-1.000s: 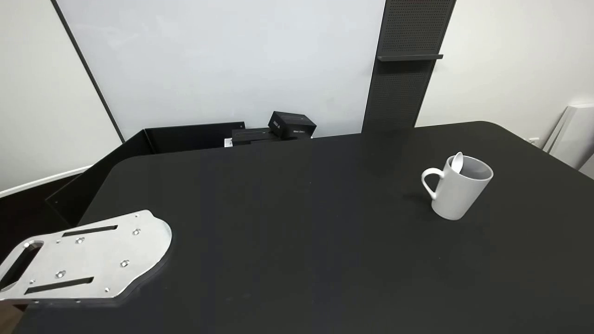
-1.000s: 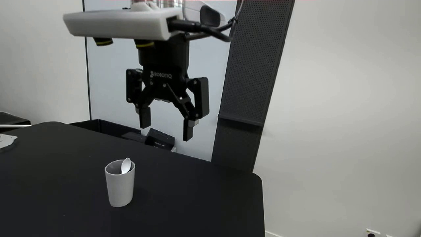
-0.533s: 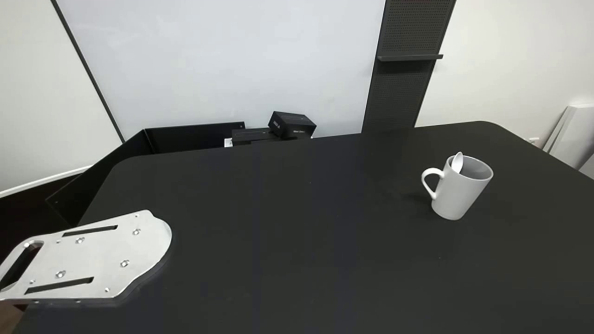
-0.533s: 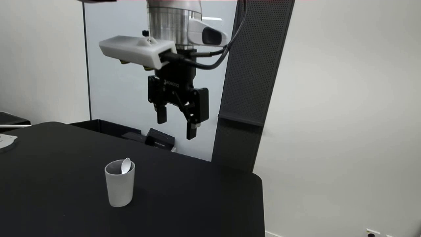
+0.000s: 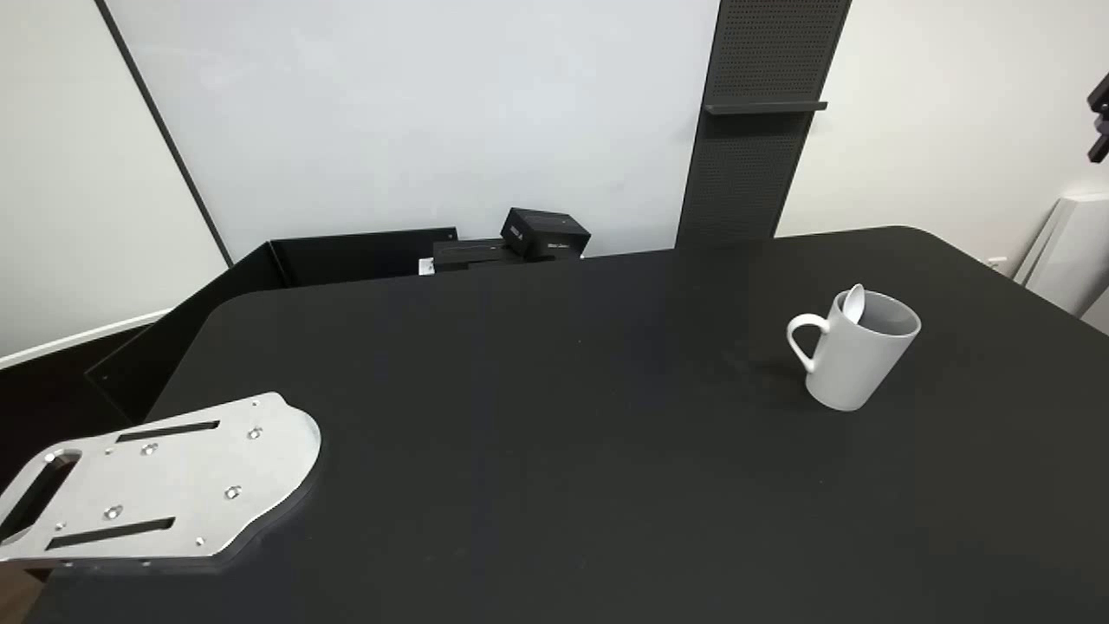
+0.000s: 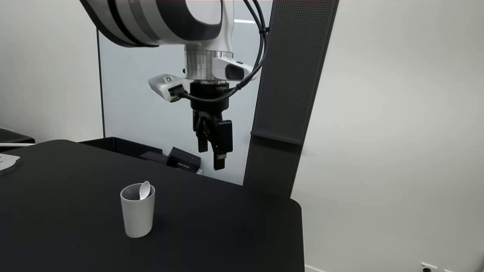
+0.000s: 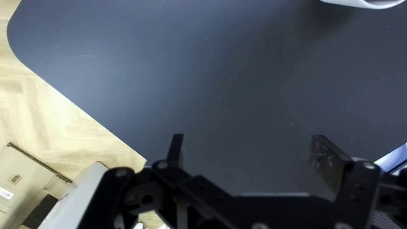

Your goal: Take the spoon from the cup and put it on the table

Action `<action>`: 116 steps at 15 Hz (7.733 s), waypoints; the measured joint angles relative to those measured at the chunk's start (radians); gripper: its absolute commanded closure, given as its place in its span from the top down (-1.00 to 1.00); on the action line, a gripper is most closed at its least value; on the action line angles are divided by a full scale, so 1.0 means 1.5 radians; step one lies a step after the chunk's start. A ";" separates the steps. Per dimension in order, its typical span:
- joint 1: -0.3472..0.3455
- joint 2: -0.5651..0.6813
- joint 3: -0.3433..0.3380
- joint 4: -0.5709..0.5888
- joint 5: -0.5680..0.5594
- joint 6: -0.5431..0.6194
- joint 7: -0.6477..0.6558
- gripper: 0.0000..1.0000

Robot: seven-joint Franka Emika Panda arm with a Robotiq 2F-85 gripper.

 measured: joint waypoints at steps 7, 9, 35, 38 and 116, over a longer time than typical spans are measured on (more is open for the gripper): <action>0.056 0.108 0.000 0.100 0.000 -0.084 0.261 1.00; 0.071 0.134 0.003 0.124 0.032 -0.125 0.299 1.00; 0.092 0.236 0.032 0.192 0.190 -0.162 0.322 1.00; 0.104 0.262 0.032 0.205 0.182 -0.140 0.339 1.00; 0.209 0.313 0.033 0.238 0.097 -0.052 0.489 -0.98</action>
